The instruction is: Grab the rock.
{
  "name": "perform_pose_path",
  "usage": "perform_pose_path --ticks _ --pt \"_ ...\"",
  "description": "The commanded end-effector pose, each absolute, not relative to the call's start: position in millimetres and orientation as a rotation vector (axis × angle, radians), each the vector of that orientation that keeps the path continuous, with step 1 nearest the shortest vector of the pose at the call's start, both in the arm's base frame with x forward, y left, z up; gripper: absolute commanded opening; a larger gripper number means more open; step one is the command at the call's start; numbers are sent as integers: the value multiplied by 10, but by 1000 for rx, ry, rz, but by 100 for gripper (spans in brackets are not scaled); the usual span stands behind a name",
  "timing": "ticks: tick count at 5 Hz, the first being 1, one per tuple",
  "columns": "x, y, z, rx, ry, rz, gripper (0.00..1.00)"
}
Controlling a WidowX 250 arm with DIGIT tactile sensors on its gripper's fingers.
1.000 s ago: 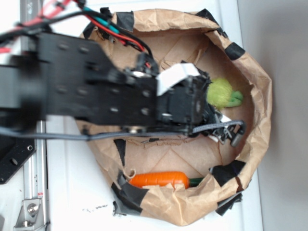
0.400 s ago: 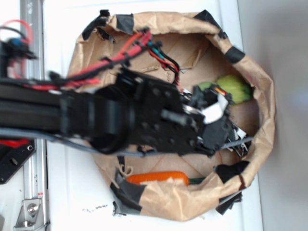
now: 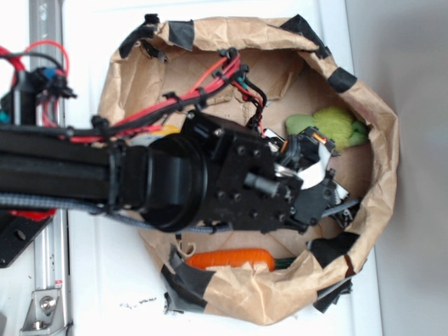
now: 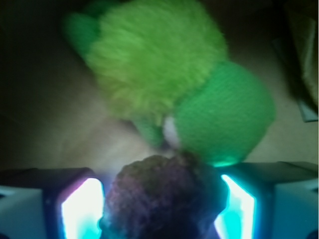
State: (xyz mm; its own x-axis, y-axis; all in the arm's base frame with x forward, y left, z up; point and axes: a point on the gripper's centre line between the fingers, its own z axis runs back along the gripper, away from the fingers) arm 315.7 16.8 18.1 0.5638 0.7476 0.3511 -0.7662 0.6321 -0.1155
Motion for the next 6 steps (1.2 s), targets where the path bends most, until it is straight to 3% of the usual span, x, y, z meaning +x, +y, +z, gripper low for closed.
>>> perform_pose_path --ticks 1,2,3,4,5,6 --pt "2781 336 459 60 -401 852 0" --pt "2596 383 952 -35 -349 617 0" --pt "2767 479 1331 -33 -275 365 0" --pt "2975 405 1450 60 -308 98 0" --pt "2969 292 1391 133 -322 67 0" --pt "2939 220 1319 95 -303 68 0"
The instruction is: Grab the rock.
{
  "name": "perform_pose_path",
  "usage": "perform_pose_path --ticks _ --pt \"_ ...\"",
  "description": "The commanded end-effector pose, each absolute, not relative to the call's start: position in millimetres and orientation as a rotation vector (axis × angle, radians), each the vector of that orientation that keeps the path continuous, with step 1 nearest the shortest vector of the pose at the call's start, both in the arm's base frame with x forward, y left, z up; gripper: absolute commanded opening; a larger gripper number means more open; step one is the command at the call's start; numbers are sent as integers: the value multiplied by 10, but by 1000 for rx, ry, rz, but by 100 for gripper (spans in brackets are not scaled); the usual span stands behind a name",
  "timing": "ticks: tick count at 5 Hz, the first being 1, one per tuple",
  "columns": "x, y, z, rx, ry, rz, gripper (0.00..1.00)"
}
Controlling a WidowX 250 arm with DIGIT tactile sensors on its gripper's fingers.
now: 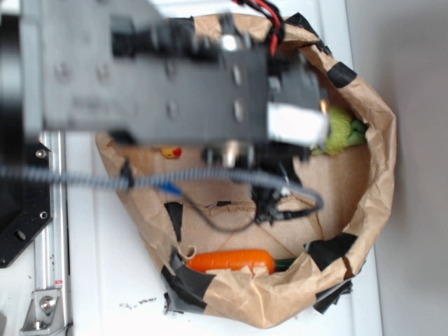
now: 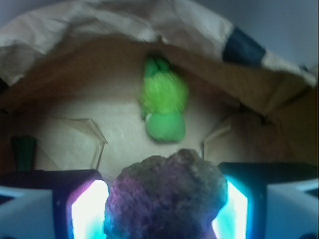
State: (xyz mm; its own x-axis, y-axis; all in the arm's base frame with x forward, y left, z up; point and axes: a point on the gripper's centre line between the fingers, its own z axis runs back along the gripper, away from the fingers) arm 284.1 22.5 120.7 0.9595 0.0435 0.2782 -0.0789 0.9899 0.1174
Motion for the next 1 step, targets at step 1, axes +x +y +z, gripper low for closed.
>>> perform_pose_path --ticks 1 --pt "2897 214 1276 66 -288 112 0"
